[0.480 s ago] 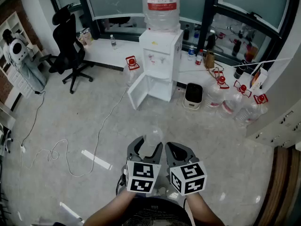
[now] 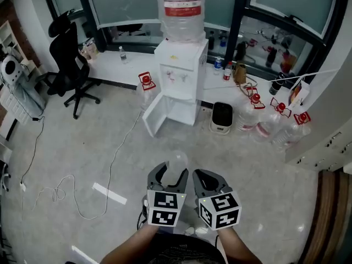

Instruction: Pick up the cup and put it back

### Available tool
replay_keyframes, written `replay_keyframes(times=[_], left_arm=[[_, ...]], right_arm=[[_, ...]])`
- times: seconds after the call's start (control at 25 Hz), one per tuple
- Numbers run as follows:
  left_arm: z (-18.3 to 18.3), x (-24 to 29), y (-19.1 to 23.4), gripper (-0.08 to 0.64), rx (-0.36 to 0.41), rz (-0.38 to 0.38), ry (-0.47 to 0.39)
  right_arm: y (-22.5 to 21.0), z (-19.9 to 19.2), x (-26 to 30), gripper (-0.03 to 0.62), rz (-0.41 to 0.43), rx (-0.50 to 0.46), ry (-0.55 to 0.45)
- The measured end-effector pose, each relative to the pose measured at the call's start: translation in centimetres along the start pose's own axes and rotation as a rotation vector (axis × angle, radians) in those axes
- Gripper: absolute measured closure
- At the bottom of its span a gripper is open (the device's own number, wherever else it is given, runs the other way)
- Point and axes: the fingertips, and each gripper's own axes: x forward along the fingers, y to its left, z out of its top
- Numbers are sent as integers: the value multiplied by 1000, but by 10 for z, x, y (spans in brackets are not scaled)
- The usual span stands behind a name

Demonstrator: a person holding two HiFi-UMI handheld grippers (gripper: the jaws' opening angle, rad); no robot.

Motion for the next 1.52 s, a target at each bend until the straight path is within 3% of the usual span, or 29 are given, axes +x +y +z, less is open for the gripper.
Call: replay_keyframes(times=[0.76, 1.16, 1.52], left_arm=[[53, 123, 134, 315, -29, -86, 14], [70, 148, 203, 316, -25, -96, -2], [86, 169, 229, 314, -22, -99, -30]], right_arm=[[-30, 86, 164, 571, -80, -3, 68], [-22, 131, 230, 571, -93, -35, 56], [-23, 157, 263, 571, -85, -68, 29]])
